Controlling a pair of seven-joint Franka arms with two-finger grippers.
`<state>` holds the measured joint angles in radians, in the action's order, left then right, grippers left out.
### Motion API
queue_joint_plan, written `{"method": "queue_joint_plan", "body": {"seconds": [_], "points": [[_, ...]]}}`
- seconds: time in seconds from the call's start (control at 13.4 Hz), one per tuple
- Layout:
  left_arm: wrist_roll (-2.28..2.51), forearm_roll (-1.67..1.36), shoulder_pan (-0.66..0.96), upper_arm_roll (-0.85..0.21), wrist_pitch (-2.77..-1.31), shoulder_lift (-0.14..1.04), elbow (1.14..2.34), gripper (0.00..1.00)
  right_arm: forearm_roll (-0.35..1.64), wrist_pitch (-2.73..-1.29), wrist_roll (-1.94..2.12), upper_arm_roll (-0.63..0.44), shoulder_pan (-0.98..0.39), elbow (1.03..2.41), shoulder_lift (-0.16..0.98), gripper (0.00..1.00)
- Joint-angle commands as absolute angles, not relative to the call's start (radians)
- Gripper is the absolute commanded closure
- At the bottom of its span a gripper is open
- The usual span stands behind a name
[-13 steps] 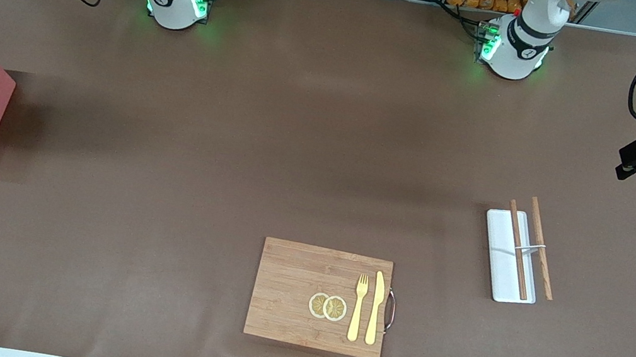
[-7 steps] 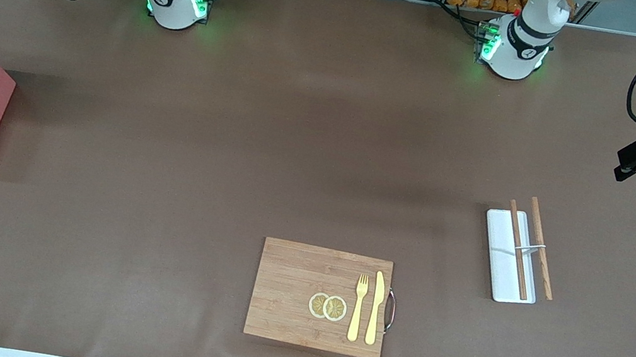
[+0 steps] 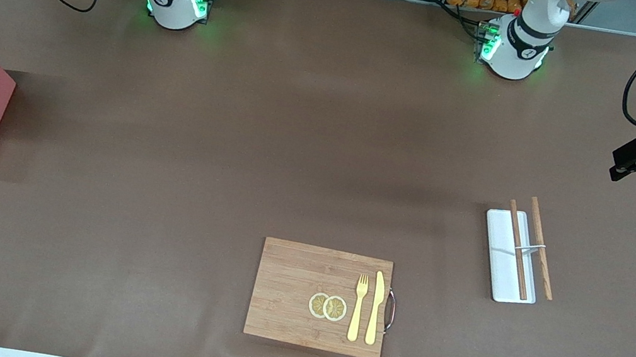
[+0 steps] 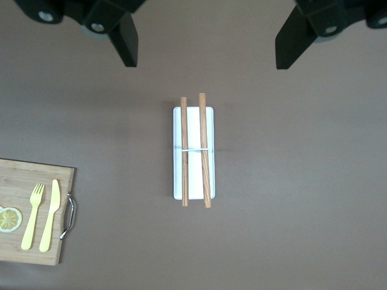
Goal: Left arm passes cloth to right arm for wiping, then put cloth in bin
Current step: 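Open the right gripper over the bin and raise it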
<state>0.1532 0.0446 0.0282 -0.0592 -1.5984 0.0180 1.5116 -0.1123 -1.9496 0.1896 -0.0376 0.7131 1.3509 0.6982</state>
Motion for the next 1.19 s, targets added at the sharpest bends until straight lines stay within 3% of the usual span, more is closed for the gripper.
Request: {"method": "queue_joint_plan", "body": {"seconds": [0.0,0.07,0.15,0.22,0.6,1.12], "points": [[0.132,0.028,0.031,-0.055,-1.603,0.012,1.519,0.00,-0.100,-1.991,0.195,-0.038,0.733,1.342,0.733,0.96],[0.132,0.026,0.031,-0.055,-1.605,0.014,1.516,0.00,-0.101,-1.991,0.196,-0.038,0.730,1.341,0.741,0.84],[0.132,0.026,0.029,-0.055,-1.606,0.015,1.516,0.00,-0.104,-1.993,0.196,-0.038,0.724,1.341,0.747,0.46],[0.132,0.025,0.026,-0.055,-1.609,0.017,1.514,0.00,-0.101,-2.014,0.186,-0.038,0.713,1.341,0.755,0.00],[0.132,0.006,0.021,-0.054,-1.608,0.023,1.516,0.00,-0.100,-2.019,0.186,-0.029,0.680,1.335,0.736,0.00],[0.133,0.006,0.021,-0.054,-1.614,0.035,1.514,0.00,-0.026,-1.818,0.183,0.000,0.565,1.324,0.580,0.00]]}}
